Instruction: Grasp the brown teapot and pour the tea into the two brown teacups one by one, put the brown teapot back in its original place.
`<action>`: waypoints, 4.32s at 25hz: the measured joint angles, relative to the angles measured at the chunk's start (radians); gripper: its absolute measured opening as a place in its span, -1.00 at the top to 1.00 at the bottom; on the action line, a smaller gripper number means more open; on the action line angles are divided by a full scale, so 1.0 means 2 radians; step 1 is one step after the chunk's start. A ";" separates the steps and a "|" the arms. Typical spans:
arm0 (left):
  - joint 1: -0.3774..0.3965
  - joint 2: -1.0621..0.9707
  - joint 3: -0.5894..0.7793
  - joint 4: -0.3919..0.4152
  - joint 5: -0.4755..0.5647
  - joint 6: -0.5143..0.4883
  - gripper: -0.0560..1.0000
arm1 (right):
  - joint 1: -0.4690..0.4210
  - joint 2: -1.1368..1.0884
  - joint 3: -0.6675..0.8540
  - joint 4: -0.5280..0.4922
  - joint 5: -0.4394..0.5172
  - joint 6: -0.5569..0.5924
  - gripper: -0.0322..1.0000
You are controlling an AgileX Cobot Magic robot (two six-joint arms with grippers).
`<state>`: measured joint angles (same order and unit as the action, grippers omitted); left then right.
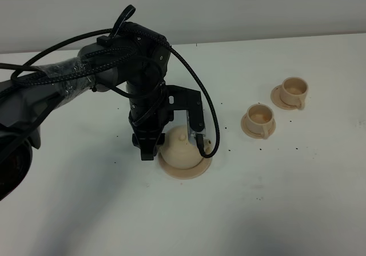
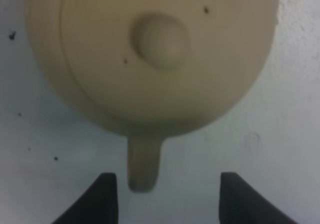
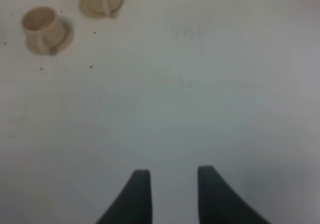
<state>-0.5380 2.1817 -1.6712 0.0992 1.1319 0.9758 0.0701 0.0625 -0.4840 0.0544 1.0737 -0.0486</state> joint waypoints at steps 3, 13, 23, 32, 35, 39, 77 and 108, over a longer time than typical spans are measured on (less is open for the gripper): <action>0.000 0.000 0.000 0.001 -0.016 0.000 0.00 | 0.000 0.000 0.000 0.000 0.000 0.000 0.47; 0.000 0.000 0.000 0.000 -0.047 0.001 0.00 | 0.000 0.000 0.000 0.000 0.000 0.000 0.47; 0.000 0.013 -0.002 -0.005 -0.041 0.004 0.00 | 0.000 0.000 0.000 0.000 0.000 0.000 0.47; -0.001 0.018 -0.002 -0.005 -0.036 0.004 0.06 | 0.000 0.000 0.000 0.000 0.000 0.000 0.47; -0.001 0.018 -0.002 -0.009 -0.034 0.005 0.12 | 0.000 0.000 0.000 0.000 0.000 0.000 0.47; -0.001 0.018 -0.002 -0.010 -0.032 0.006 0.21 | 0.000 0.000 0.000 0.000 0.000 0.000 0.47; -0.001 0.014 -0.002 -0.028 -0.063 0.043 0.67 | 0.000 0.000 0.000 0.000 0.000 0.000 0.47; 0.020 -0.015 -0.002 -0.084 -0.072 0.053 0.67 | 0.000 0.000 0.000 0.000 0.000 0.000 0.47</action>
<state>-0.4977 2.1510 -1.6743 -0.0682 0.9883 1.0819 0.0701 0.0625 -0.4840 0.0552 1.0737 -0.0486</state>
